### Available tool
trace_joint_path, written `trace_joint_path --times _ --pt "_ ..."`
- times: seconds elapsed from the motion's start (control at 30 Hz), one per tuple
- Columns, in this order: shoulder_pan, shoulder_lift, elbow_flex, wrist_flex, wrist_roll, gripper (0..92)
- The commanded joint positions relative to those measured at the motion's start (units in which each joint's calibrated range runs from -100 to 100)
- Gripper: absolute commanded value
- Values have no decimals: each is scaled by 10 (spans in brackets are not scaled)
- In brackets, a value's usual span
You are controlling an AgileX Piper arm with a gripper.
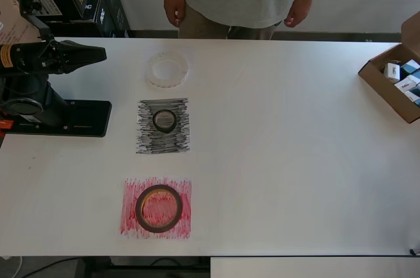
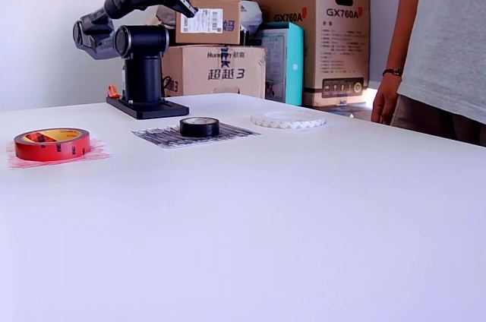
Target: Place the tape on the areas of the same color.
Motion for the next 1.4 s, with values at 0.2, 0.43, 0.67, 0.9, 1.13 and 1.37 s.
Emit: trace_joint_path --times 0.2,0.43,0.67,0.9,1.13,1.37 --pt "-10 -4 45 -96 2 0" --pt "-37 -4 45 -87 6 0" --pt "-37 -4 45 -14 3 0" --pt "-33 -4 45 77 3 0" --pt "-24 -4 45 91 8 0" --pt "-22 -3 44 91 8 0"
